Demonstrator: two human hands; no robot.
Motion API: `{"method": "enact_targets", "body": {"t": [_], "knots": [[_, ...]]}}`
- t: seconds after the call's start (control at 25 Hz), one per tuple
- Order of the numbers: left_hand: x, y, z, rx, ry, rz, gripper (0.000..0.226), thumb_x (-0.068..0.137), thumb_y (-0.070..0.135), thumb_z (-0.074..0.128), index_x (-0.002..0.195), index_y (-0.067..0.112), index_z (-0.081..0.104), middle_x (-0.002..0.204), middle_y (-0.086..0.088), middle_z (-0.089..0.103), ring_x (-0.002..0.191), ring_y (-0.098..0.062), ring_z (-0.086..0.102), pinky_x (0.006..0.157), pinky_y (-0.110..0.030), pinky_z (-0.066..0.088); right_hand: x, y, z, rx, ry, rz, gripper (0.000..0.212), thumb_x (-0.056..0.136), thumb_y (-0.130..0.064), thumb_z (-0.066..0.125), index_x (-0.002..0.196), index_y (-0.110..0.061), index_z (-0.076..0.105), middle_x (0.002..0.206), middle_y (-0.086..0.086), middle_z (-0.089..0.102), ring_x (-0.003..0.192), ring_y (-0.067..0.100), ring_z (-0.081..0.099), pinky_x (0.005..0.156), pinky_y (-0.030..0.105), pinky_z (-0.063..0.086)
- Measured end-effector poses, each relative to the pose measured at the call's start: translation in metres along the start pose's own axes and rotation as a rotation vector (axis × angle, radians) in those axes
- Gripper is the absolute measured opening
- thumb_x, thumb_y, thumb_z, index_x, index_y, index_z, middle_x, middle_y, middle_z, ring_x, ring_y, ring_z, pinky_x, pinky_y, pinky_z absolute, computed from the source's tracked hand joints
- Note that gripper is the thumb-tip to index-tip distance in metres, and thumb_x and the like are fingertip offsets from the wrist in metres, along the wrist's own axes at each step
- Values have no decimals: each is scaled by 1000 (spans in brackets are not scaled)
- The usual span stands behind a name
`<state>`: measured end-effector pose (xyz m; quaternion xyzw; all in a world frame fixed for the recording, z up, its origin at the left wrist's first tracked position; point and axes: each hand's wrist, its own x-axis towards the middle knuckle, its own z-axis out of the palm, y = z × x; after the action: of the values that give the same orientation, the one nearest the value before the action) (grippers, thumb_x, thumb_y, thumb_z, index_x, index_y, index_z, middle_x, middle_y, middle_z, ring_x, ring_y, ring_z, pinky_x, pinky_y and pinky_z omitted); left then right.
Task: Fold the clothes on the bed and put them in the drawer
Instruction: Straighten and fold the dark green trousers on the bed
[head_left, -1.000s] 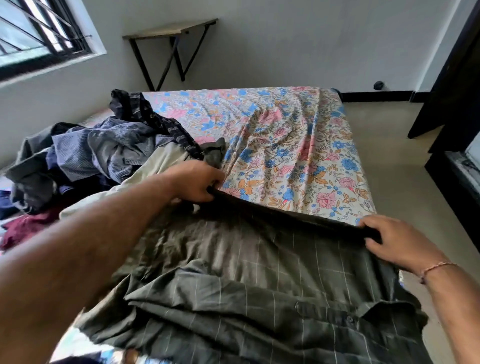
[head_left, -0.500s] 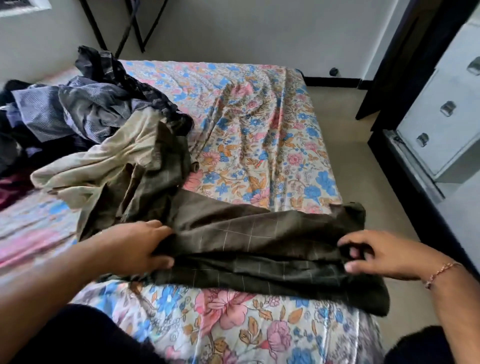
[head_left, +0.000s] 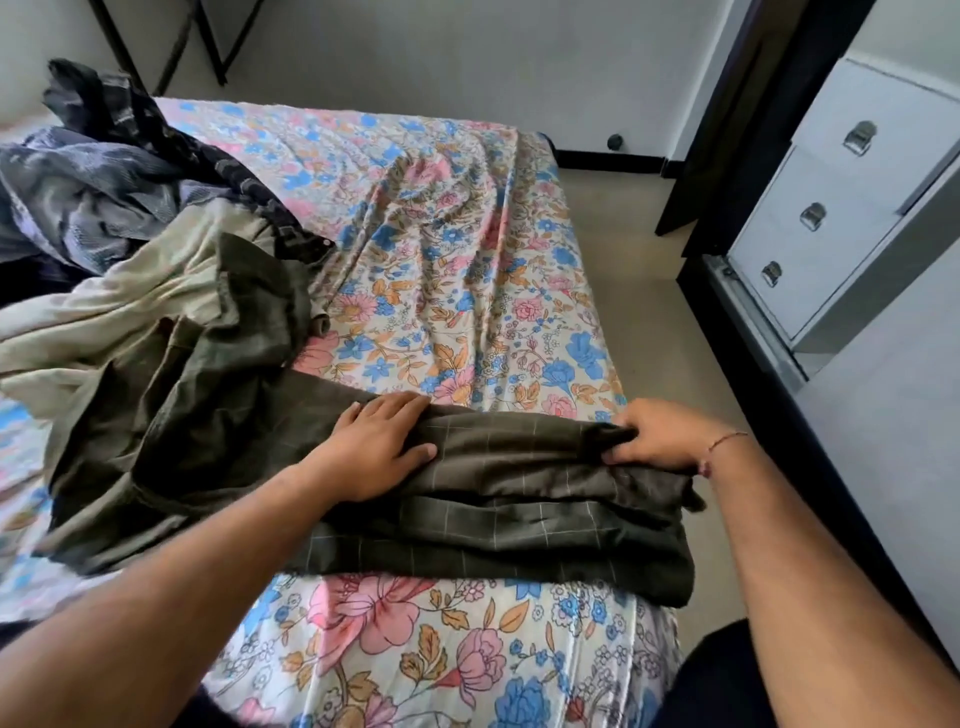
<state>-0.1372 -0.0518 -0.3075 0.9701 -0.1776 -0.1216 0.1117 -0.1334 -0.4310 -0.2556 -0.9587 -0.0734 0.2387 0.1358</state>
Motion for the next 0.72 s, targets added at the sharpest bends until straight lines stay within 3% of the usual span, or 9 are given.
{"method": "enact_targets", "body": {"t": [0.04, 0.12, 0.2, 0.28, 0.4, 0.48, 0.56, 0.72], "knots": [[-2, 0, 6, 16, 44, 6, 77, 100, 69, 35, 165, 31, 18, 171, 4, 23, 158, -21, 19, 128, -53, 14, -5, 12, 0, 211, -20, -36, 17, 89, -31, 79, 92, -15, 75, 87, -8, 71, 84, 7, 66, 70, 23, 48], [-3, 1, 13, 53, 115, 21, 80, 95, 74, 24, 163, 32, 21, 170, 5, 26, 157, -20, 22, 127, -53, 15, -18, 36, 6, 770, -12, 1, 11, 91, -14, 74, 98, -6, 76, 87, -4, 73, 79, 3, 67, 70, 20, 53], [-3, 6, 17, 102, 157, -8, 80, 95, 73, 18, 162, 31, 26, 169, 5, 30, 156, -20, 26, 126, -55, 18, -28, 54, 17, 936, -13, 190, 13, 94, -7, 70, 107, -4, 71, 94, 13, 74, 74, 17, 70, 60, 27, 57], [-5, 20, 17, 153, 193, -74, 77, 98, 71, 17, 161, 29, 27, 169, 0, 30, 157, -23, 24, 125, -63, 14, -25, 71, 24, 704, 132, 428, 6, 96, -10, 68, 101, -8, 70, 98, 21, 73, 65, 23, 63, 56, 27, 51], [-8, 81, 23, 194, 177, -63, 79, 100, 71, 13, 165, 26, 17, 174, -5, 15, 161, -24, 8, 124, -68, -5, -20, 72, 11, 489, 573, 493, 15, 96, -17, 63, 109, -13, 69, 104, 11, 72, 88, 27, 65, 78, 32, 50], [-7, 135, 39, 129, 99, 35, 80, 101, 70, 13, 166, 25, 9, 175, -5, 5, 161, -24, -1, 123, -68, -10, -21, 47, 6, 426, 752, 335, 20, 95, -21, 66, 114, -18, 68, 100, 1, 69, 93, 24, 67, 87, 35, 53], [-2, 166, 48, 30, 5, 115, 80, 102, 68, 21, 167, 22, 9, 175, -6, 2, 161, -23, -6, 123, -68, -8, -25, 8, 19, 343, 758, 118, 24, 93, -21, 68, 117, -22, 66, 105, -2, 67, 92, 17, 66, 86, 35, 56], [-13, 98, -12, -56, 58, 154, 79, 102, 62, 40, 166, 26, 11, 175, -6, 6, 161, -24, 4, 129, -54, 9, -33, -53, 60, -16, 699, -190, 37, 91, -25, 72, 127, -23, 64, 126, -3, 64, 114, 18, 62, 99, 41, 53]]}}
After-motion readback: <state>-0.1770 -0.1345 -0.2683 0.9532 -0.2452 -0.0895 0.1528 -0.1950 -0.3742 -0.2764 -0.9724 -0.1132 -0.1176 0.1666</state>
